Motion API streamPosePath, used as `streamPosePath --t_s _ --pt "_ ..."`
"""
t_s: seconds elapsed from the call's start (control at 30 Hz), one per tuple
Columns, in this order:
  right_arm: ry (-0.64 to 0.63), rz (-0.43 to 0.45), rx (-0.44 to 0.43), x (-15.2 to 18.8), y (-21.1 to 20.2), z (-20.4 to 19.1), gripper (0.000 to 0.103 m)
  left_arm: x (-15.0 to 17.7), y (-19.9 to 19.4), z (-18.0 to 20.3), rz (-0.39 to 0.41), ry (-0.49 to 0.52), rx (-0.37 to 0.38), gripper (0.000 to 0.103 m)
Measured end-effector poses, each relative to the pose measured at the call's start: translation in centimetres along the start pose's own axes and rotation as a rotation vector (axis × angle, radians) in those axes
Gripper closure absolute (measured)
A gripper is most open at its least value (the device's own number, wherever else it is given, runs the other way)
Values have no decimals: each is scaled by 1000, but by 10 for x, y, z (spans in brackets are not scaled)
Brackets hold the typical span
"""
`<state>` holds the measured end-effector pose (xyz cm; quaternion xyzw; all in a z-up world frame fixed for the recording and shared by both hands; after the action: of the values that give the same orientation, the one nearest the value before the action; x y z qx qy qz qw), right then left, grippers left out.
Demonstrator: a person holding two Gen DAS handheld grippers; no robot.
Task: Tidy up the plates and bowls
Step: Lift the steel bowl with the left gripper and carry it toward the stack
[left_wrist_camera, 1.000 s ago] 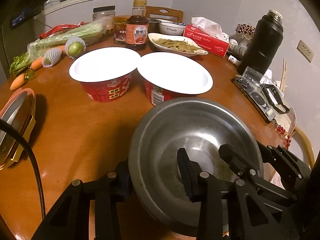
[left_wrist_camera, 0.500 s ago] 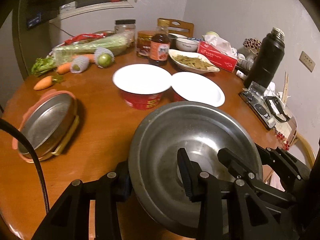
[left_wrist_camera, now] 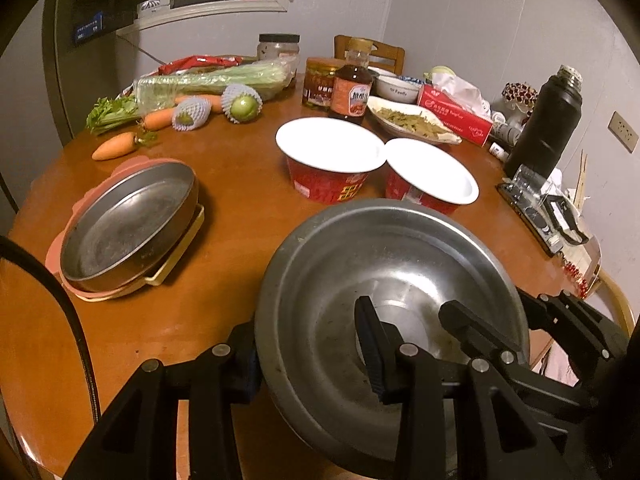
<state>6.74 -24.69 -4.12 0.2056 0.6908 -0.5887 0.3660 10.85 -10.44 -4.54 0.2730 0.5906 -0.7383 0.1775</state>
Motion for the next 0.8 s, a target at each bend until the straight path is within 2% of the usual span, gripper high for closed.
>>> streamPosePath --t_s 0.47,0.8 --pt "-2 -47 -5 10 23 1 61 6 24 -3 -38 10 -14 62" --pt "-10 -57 -16 12 29 -1 60 6 26 -5 -42 11 -26 62"
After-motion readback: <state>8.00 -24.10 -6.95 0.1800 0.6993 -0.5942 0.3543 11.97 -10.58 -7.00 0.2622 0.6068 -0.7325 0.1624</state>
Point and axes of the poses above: each gripper's, at about its wrist camera, not at the fingertips, and y roughly the way its jaws point, z to its right, x to its underside, the point moved 1 cm from there along y, roughly the way its jaws point, and after that the axes turned 2 degrees about -y, right-handed, at the moved point
